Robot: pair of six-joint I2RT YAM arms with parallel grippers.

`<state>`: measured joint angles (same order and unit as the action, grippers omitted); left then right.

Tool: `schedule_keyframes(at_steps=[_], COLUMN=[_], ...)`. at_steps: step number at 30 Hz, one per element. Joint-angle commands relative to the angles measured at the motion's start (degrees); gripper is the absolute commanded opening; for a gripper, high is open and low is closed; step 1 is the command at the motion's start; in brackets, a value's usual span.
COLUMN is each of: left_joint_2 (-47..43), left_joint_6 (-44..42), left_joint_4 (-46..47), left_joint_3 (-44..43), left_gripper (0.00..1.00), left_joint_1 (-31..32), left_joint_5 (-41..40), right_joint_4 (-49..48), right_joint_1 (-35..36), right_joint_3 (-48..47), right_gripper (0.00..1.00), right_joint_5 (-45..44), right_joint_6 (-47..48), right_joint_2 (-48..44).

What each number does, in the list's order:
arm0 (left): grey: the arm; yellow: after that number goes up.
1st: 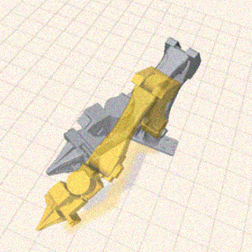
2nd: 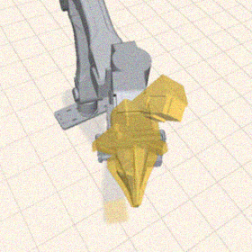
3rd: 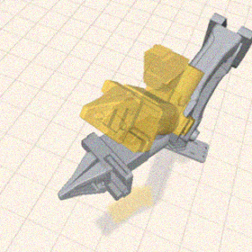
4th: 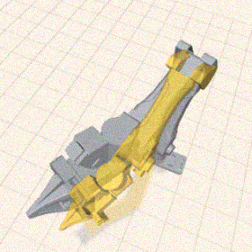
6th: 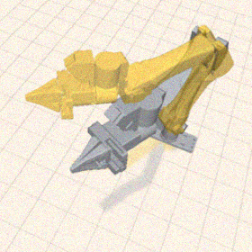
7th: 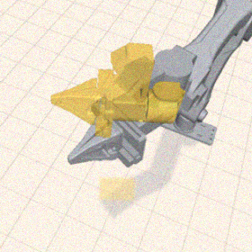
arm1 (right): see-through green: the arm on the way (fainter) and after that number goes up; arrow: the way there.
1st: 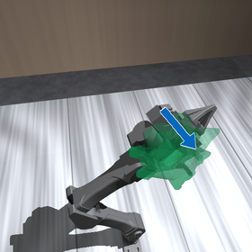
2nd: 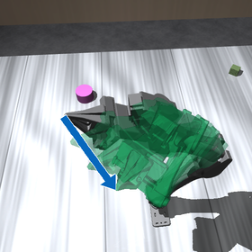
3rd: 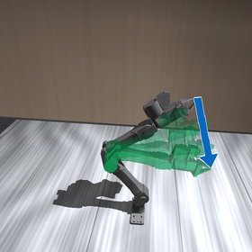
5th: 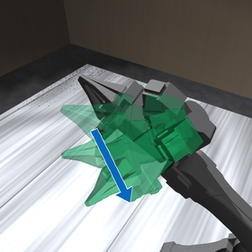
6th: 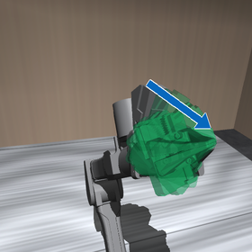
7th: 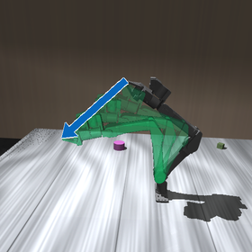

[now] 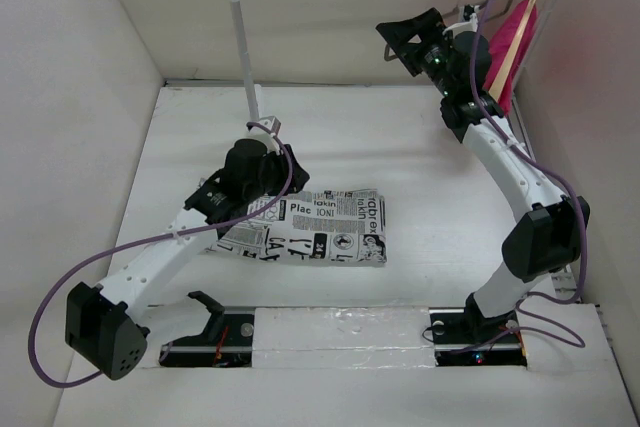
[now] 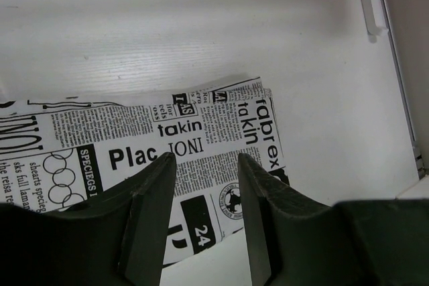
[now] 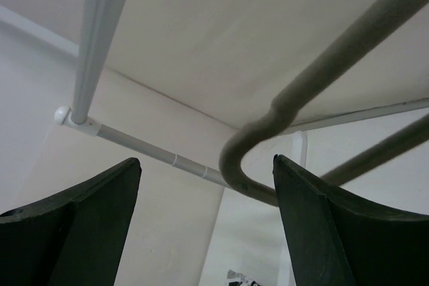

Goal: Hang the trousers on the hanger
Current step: Pick up the hanger from the clothesline.

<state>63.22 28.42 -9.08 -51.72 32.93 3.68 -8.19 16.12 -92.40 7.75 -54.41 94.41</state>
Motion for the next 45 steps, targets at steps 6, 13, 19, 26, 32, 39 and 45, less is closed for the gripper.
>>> schedule_keyframes(at_steps=[6, 13, 19, 26, 32, 39, 45], left_joint_2=[-1.96, -2.66, -2.31, -2.31, -2.31, -1.52, -0.99], left_joint_6=[-0.48, -0.12, 0.31, 1.19, 1.11, 1.02, 1.46], left_joint_4=[1.08, 0.91, 1.26, 2.14, 1.61, 1.35, 1.61], left_joint_3=[1.45, 1.89, 2.24, 3.21, 1.98, -0.39, -0.83], left_gripper=[0.37, 0.37, 0.37, 0.36, 0.37, 0.37, 0.37], left_joint_1=[0.03, 0.03, 0.03, 0.03, 0.03, 0.03, 0.03], left_joint_5=[1.68, 1.41, 1.94, 2.56, 2.21, 2.21, 2.21], right_joint_4=[-8.95, -9.66, -11.32, -9.05, -5.89, -2.45, -0.78], right_joint_1=[0.32, 1.37, 1.37, 1.37, 1.37, 1.37, 1.37], right_joint_3=[1.34, 3.02, 4.77, 3.63, 2.4, 2.31, 1.96], right_gripper=[0.76, 0.52, 0.4, 0.25, 0.16, 0.0, 0.0], right_joint_5=[-4.67, -5.38, -5.81, -5.73, -5.99, -6.69, -4.94], right_joint_6=[-2.89, -2.98, -2.28, 1.59, 6.15, 12.66, 18.37], right_joint_2=[0.25, 0.16, -1.07, -3.18, -5.46, -8.19, -9.42])
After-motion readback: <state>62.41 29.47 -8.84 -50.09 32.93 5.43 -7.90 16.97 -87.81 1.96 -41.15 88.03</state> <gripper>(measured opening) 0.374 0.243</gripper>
